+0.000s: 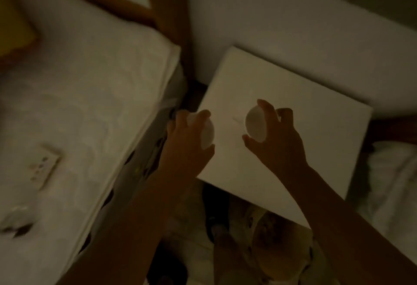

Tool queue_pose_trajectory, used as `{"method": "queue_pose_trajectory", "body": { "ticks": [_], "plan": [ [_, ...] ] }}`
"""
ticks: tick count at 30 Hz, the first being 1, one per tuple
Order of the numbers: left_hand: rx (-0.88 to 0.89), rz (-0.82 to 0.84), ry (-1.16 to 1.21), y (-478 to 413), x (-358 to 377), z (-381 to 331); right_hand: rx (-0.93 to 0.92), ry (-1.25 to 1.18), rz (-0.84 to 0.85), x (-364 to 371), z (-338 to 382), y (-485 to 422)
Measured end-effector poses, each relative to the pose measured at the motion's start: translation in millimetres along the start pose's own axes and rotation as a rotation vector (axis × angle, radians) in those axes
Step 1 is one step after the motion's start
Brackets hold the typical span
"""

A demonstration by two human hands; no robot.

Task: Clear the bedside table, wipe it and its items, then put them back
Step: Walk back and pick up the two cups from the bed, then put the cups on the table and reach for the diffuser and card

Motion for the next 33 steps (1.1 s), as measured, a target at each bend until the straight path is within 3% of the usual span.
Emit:
{"method": "queue_pose_trajectory", "body": {
  "ticks": [5, 9, 16, 20, 25, 27, 33],
  "plan": [
    [0.101, 0.060, -0.227, -89, 20, -68, 0.158, -0.069, -0.085, -24, -71, -38],
    [0.160, 0.026, -0.314, -133, 25, -101, 0.183, -0.094, -0.140, -32, -86, -63],
    [0.225, 0.017, -0.326, -175, 16, -128, 0.175, -0.047, -0.154, -42, -78, -97],
    [0.182, 0.063, -0.204, -169, 11, -122, 0.168, -0.029, -0.137, -51, -72, -89],
    [0.133, -0.083, -0.052, -117, -8, -86, 0.115, -0.043, -0.256, -53, -48, -43],
    [0.079, -0.081, 0.012, -86, -15, -54, 0.055, -0.111, -0.226, -36, -23, -20],
    [-0.192, -0.057, 0.092, 42, -30, 87, -0.152, -0.327, 0.208, 60, 93, 32]
  ]
}}
Point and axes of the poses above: each hand's wrist, its own y-axis away from the middle knuckle, its own x-axis out of the palm, z = x × y, the point moved 4 cm from there along -y, towards the middle knuckle, and after that the axes turned 13 degrees about z, right-handed, at the moved point
